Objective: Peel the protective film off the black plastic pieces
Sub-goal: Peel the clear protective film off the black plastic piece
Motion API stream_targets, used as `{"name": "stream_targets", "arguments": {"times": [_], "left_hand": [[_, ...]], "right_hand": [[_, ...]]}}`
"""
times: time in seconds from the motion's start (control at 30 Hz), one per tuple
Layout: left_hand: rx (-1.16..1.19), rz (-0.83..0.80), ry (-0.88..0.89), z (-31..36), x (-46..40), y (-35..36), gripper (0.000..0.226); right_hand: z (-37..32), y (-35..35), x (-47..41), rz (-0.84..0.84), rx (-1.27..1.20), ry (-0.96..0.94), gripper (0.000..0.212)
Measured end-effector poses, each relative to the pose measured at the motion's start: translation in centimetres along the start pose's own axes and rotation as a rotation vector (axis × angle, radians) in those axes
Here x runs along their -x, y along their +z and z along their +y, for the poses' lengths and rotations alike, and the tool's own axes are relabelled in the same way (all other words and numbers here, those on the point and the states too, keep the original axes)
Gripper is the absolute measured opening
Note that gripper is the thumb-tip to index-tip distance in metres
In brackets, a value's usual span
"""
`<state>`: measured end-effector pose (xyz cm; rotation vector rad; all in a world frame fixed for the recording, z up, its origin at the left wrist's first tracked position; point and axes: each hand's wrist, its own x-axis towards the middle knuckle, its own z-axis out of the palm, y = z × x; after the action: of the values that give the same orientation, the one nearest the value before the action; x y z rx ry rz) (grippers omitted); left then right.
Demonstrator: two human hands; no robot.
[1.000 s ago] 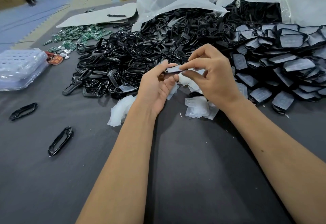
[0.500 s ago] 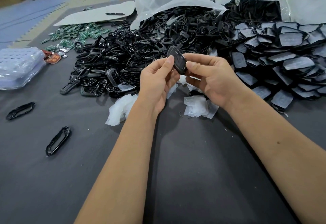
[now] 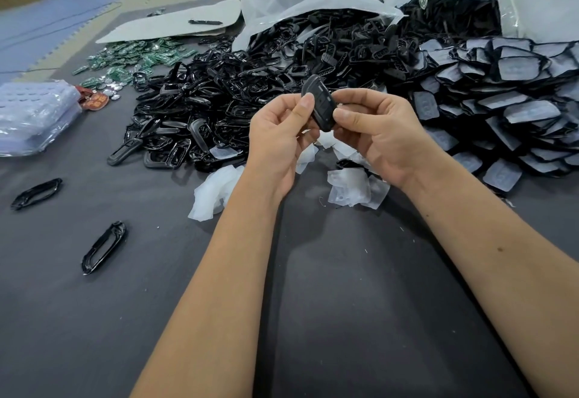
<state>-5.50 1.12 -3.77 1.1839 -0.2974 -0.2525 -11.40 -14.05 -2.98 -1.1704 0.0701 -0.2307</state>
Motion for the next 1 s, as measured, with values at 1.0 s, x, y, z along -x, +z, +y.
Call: {"name": "stream_targets", "arguments": {"times": [1.0], "left_hand": [[0.009, 0.021, -0.105, -0.09, 0.48, 0.83, 0.015]], "right_hand": [[-0.01, 0.1, 0.11, 0.037, -0.132, 0.11, 0.018]]}}
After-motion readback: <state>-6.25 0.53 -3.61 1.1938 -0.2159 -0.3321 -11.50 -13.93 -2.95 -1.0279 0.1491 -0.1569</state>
